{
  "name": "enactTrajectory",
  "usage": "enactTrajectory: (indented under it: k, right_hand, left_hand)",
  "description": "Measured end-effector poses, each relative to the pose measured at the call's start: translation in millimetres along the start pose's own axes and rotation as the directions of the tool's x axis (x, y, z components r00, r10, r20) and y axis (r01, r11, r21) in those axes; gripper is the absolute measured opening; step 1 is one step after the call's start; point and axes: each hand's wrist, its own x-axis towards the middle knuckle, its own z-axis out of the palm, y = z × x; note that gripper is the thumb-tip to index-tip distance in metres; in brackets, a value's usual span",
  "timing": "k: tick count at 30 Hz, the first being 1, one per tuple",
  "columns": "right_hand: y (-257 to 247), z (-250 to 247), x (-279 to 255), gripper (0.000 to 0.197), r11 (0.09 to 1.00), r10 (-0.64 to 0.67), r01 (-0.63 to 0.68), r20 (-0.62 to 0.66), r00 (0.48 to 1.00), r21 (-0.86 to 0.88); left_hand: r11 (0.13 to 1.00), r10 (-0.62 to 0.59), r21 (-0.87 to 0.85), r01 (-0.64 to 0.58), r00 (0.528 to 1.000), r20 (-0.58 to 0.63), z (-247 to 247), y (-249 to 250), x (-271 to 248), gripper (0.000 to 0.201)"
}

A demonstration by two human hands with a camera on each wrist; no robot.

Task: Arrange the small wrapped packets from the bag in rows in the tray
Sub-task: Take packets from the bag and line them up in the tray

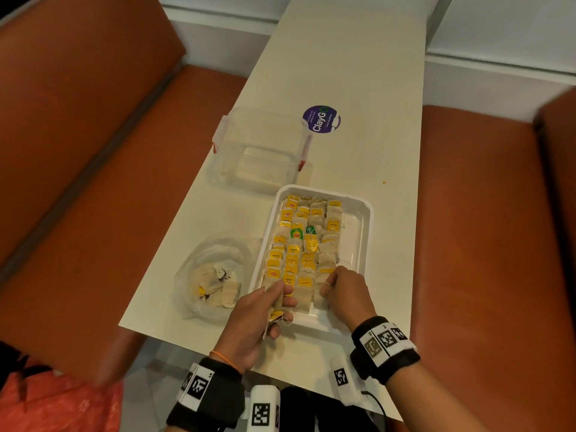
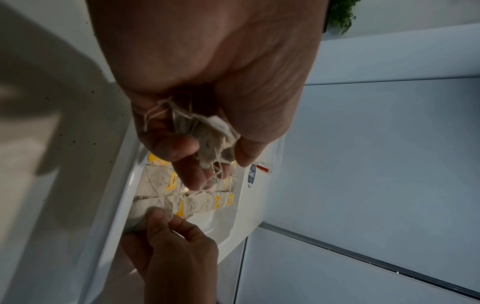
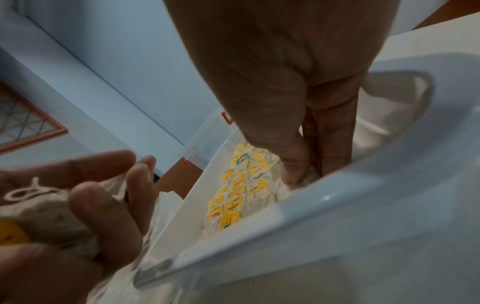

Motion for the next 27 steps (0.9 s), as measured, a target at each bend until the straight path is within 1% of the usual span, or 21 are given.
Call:
enactTrajectory:
  k: [3,5,6,7,10,11,13,15,16,17,18,20,21,22,24,27]
  right_hand:
    - [2,-1,-3,0.019,0.996,-0.031,0.028,-0.039,0.999,-0.09]
    - [2,-2,-5,0.017,0.99,-0.079,0.069,-0.072,0.994,-0.125]
    - [2,-2,-4,0.014,0.985,-0.104,0.093,-0.065,0.992,-0.146]
    - [2,-3,-4,0.011,0.98,-0.119,0.112,-0.033,0.992,-0.167]
    - [3,-6,-5,0.017,0.973,-0.127,0.144,0.1,0.987,-0.18]
    - [2,-10,-6,0.018,0.975,-0.133,0.15,0.11,0.985,-0.163]
    - [-2,-22,-13,0.015,0.981,-0.17,0.175,0.072,0.983,-0.08]
    - [-11,-38,-26,0.01,0.973,-0.206,0.201,0.035,0.978,0.112]
    - [-16,-47,-35,0.01,0.95,-0.228,0.215,0.035,0.973,0.228]
    - [-23,-56,-45,0.013,0.918,-0.261,0.233,0.048,0.964,0.321]
    - [-29,-62,-53,0.017,0.899,-0.291,0.246,0.075,0.954,0.362]
    - [-37,-68,-62,0.028,0.899,-0.337,0.276,0.135,0.932,0.34]
    - [-38,-68,-64,0.03,0.903,-0.352,0.292,0.151,0.924,0.316]
    - [-39,-67,-65,0.028,0.904,-0.362,0.304,0.159,0.919,0.302]
    - [-40,-67,-66,0.017,0.893,-0.381,0.318,0.16,0.911,0.319]
    - [-41,-66,-68,0.005,0.862,-0.372,0.28,0.152,0.916,0.422]
  left_hand:
    - [1.0,0.001,0.001,-0.001,1.0,-0.002,-1,0,0,0.037]
    - [1.0,0.001,-0.007,-0.001,1.0,-0.001,0,1,-1,0.039]
    - [1.0,-0.002,-0.016,0.002,1.0,0.003,0,2,-1,0.04]
    - [1.0,-0.007,-0.029,0.007,1.0,0.011,2,3,-2,0.041]
    - [0.997,-0.025,-0.071,0.029,0.998,0.053,5,5,-4,0.047]
    - [0.996,-0.027,-0.084,0.033,0.997,0.071,7,6,-5,0.049]
    - [0.993,-0.029,-0.115,0.042,0.993,0.112,8,8,-6,0.053]
    - [0.987,-0.036,-0.147,0.06,0.987,0.159,9,11,-8,0.059]
    - [0.985,-0.04,-0.159,0.07,0.982,0.185,9,12,-9,0.062]
    - [0.983,-0.041,-0.165,0.077,0.976,0.213,9,13,-10,0.064]
    - [0.983,-0.038,-0.166,0.08,0.969,0.242,10,13,-11,0.067]
    - [0.985,-0.028,-0.156,0.078,0.953,0.303,11,14,-14,0.071]
    - [0.986,-0.028,-0.144,0.079,0.944,0.328,12,15,-15,0.073]
    - [0.988,-0.032,-0.129,0.081,0.937,0.347,14,16,-17,0.075]
    - [0.991,-0.036,-0.109,0.082,0.929,0.369,19,16,-21,0.077]
    - [0.994,-0.018,-0.093,0.057,0.928,0.372,20,14,-21,0.068]
